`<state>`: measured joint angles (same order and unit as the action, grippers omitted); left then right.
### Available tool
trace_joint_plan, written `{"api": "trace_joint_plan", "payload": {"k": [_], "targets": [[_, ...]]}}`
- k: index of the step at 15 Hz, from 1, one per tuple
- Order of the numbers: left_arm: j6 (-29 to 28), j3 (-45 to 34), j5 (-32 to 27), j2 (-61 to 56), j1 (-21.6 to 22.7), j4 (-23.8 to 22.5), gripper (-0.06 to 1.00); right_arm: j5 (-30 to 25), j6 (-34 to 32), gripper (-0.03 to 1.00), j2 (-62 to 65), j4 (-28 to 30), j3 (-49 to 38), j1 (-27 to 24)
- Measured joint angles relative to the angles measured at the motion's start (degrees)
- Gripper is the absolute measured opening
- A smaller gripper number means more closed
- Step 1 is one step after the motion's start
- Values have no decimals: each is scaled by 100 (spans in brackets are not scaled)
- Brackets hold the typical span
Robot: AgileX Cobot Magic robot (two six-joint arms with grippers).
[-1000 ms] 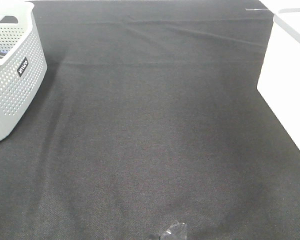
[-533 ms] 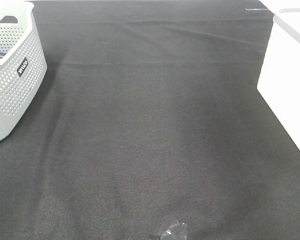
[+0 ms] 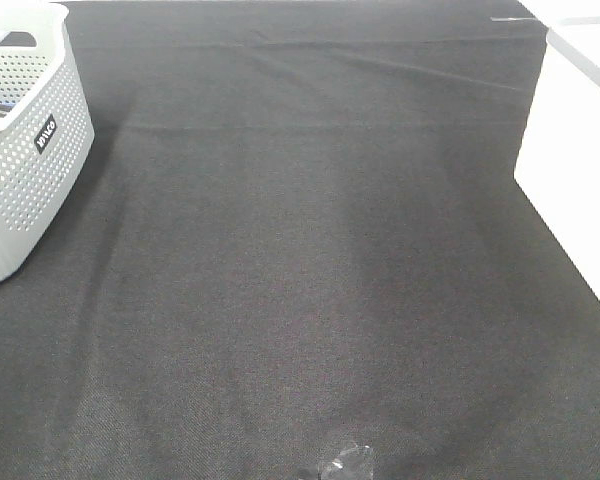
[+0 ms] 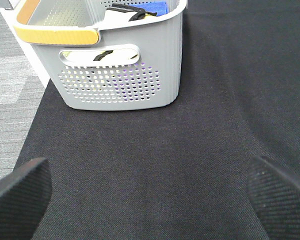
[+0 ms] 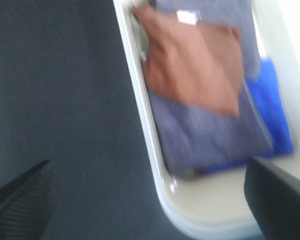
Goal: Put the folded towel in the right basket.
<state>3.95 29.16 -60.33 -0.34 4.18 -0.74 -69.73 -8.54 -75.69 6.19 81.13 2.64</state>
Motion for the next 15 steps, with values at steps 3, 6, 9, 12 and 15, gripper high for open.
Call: {"api": "trace_joint_plan", "payload": {"k": [3,6,9,12,15], "targets": [[0,0,0,0,0,0,99,-6,-6,96,1427,46,-1427,0],[0,0,0,0,0,0,99,-11,-6,96,3335,46,-2934,0],[0,0,0,0,0,0,99,92,-6,96,5506,46,-4223,0],[0,0,0,0,0,0,99,132,-6,96,7042,-6,-4761,0],[0,0,0,0,0,0,99,126,17,96,7586,-155,-5002,0]]}}
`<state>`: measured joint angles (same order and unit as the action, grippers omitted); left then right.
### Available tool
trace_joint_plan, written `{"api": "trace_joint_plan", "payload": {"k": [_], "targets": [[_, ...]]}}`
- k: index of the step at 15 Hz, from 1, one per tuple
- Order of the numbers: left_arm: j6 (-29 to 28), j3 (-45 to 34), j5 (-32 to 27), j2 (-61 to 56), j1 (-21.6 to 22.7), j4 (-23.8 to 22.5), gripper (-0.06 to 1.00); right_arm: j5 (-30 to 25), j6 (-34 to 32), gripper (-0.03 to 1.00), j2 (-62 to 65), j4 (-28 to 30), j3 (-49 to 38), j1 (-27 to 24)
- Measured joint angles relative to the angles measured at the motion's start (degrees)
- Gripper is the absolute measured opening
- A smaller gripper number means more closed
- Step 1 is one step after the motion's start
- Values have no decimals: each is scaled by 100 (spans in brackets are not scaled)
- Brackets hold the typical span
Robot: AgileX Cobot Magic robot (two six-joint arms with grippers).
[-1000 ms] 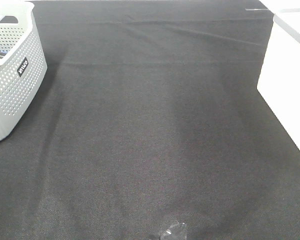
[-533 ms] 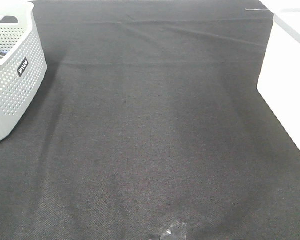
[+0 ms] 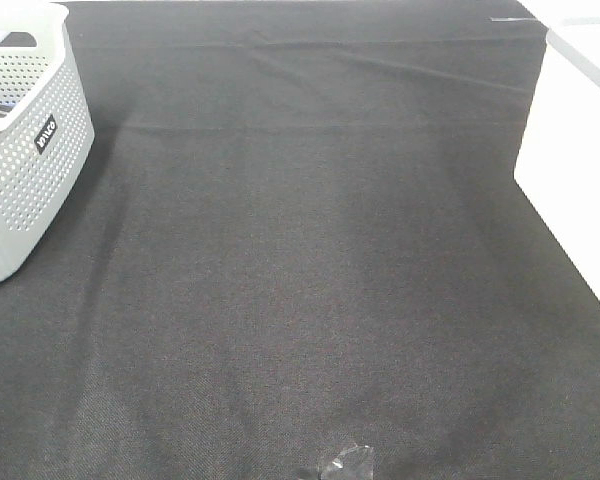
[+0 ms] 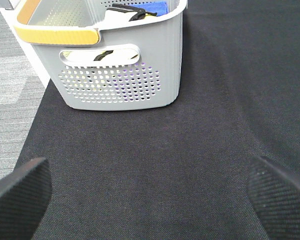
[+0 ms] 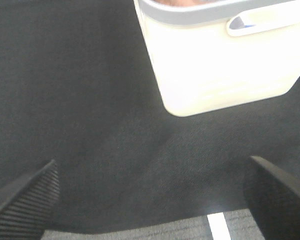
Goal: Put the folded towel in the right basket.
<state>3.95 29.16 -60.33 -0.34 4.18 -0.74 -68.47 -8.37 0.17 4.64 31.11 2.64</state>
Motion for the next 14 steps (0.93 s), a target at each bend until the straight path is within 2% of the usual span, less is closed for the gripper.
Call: {"api": "trace_joint_plan", "payload": {"k": [4,12,14], "targets": [[0,0,0,0,0,0,99,435,338,96,0,-172,-453,0],[0,0,0,0,0,0,99,441,395,96,0,-178,-458,-23],[0,0,0,0,0,0,99,447,395,96,0,-206,-458,-292]]}}
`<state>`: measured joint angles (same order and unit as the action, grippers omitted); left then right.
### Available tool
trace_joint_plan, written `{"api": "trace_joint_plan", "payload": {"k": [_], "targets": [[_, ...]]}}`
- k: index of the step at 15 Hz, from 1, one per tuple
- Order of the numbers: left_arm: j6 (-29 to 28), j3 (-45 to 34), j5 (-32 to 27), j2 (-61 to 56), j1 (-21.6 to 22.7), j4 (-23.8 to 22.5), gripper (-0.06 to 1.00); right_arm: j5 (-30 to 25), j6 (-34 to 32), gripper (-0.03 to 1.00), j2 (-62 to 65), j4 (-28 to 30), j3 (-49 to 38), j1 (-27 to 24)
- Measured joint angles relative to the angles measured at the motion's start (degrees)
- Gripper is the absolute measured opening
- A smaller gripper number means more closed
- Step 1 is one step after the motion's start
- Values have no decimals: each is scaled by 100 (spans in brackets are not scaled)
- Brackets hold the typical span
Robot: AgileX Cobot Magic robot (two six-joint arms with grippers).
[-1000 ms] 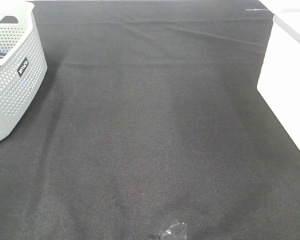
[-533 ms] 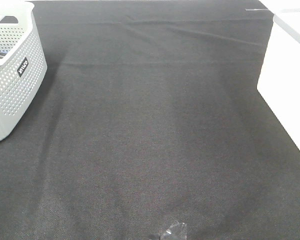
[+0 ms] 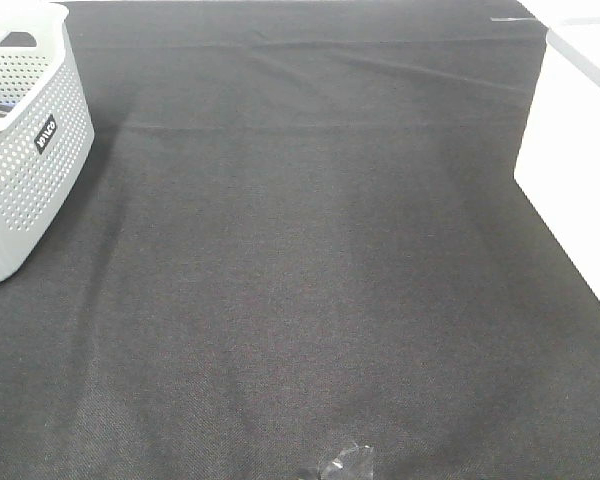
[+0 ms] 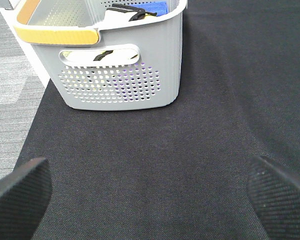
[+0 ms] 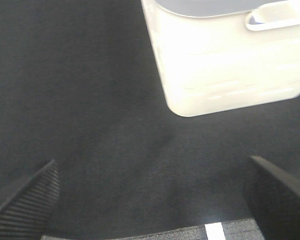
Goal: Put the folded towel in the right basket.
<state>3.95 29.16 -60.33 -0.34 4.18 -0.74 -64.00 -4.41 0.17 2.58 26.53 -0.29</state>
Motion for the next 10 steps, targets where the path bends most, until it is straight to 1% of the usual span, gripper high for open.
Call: {"api": "trace_joint_plan", "payload": {"k": [6,8,10], "targets": [[0,0,0,0,0,0,99,0,0,96,0,-6,0,-80],[0,0,0,0,0,0,99,0,29,96,0,155,0,-80],[0,0,0,0,0,0,99,0,34,96,0,155,0,-80]]}}
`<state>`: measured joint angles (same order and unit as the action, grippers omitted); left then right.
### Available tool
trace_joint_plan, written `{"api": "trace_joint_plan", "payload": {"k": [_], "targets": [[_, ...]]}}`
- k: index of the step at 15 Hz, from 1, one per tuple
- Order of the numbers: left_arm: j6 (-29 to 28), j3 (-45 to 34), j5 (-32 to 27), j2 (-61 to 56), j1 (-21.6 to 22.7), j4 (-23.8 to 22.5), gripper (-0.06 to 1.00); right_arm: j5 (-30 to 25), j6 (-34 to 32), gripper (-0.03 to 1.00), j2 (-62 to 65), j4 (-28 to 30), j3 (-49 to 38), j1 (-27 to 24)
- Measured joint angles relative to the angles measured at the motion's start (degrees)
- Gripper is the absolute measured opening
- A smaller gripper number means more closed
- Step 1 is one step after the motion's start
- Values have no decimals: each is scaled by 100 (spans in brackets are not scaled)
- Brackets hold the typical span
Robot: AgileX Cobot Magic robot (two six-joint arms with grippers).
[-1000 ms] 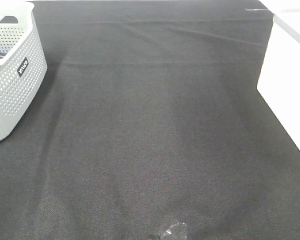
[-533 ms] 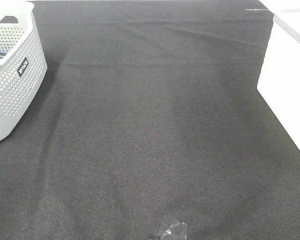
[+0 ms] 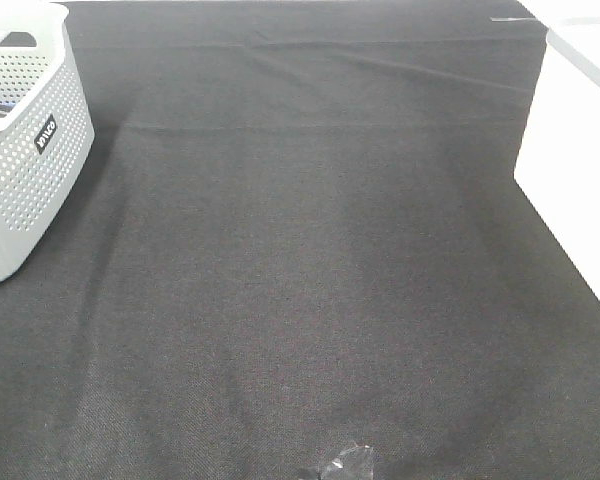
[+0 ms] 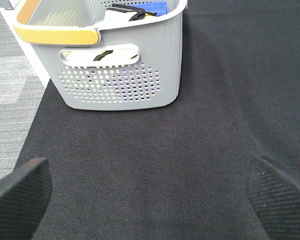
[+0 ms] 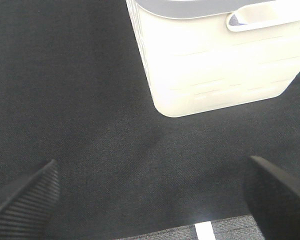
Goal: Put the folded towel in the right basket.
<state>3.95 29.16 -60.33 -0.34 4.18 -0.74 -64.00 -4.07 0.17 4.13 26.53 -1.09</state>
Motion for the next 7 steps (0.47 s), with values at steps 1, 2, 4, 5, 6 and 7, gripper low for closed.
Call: {"api": "trace_joint_plan", "payload": {"k": [1,2,4,5,6,7], "targets": [[0,0,0,0,0,0,99,0,0,96,0,0,0,0],[0,0,0,0,0,0,99,0,0,96,0,0,0,0],[0,0,0,0,0,0,99,0,0,96,0,0,0,0],[0,0,0,0,0,0,99,0,0,96,0,0,0,0],[0,0,0,0,0,0,99,0,0,96,0,0,0,0],[0,0,0,0,0,0,99,0,6,96,0,0,0,0]]}}
